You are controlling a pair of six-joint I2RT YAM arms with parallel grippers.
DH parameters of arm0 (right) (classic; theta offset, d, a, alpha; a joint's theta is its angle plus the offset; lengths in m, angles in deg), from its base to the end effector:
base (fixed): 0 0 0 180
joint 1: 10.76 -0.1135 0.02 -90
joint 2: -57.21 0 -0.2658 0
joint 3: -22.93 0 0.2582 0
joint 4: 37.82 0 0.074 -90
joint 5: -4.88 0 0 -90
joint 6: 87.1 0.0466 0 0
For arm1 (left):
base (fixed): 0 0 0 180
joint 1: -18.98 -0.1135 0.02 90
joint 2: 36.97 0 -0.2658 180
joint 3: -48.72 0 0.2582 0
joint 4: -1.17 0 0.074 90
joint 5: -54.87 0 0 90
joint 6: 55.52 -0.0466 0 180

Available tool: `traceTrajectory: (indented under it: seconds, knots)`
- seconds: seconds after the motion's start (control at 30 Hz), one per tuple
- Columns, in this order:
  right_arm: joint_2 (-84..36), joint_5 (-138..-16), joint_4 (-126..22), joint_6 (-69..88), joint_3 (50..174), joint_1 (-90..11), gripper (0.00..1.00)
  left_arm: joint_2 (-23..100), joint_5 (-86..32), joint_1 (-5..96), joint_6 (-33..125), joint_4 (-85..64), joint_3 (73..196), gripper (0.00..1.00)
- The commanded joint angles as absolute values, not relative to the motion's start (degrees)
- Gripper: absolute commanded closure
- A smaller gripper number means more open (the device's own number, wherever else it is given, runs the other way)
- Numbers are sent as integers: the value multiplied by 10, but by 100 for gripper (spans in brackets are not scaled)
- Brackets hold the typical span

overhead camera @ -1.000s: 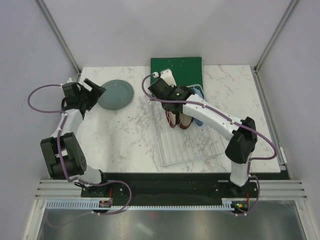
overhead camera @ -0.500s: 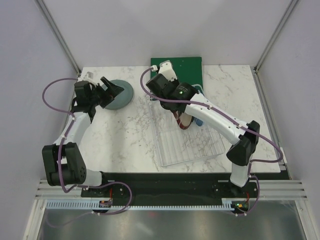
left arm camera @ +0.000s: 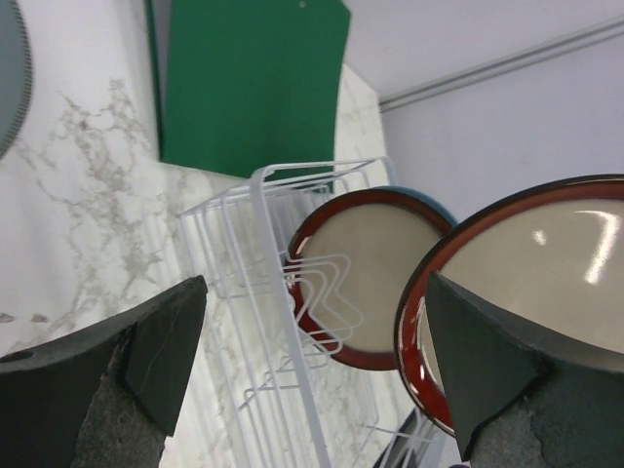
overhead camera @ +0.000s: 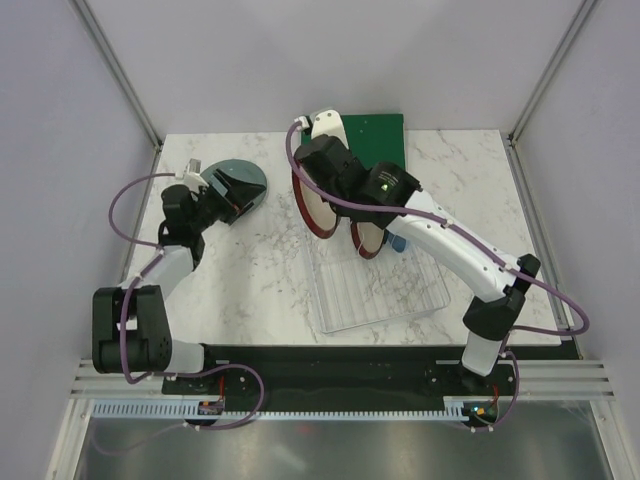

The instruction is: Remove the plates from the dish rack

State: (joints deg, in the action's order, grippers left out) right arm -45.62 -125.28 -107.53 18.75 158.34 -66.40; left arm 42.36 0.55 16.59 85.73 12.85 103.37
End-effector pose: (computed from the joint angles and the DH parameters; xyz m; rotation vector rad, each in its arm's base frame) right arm 0.2415 0.3000 0.4455 -0.3417 2.0216 -0.0126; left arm 0.3152 -0.0140 0.2417 -0.4121 1.8647 -1.1507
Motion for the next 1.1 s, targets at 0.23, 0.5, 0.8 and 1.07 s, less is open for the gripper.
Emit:
traceTrajectory:
  seconds: [0.23,0.5,0.8,1.07]
  knots:
    - [-404,-1113,-894,233,1564,-644,100,453,87,168,1072,496,949,0]
    - [-383,-941,-801,298,1491,-567,100,492,97,167,1138,645,895,0]
    - [-340,-727,-646,398,1334,-449,100,521,105,167,1163,725,896,0]
    - [-352,-610,-517,497,1267,-427,100,559,105,168,1182,770,894,0]
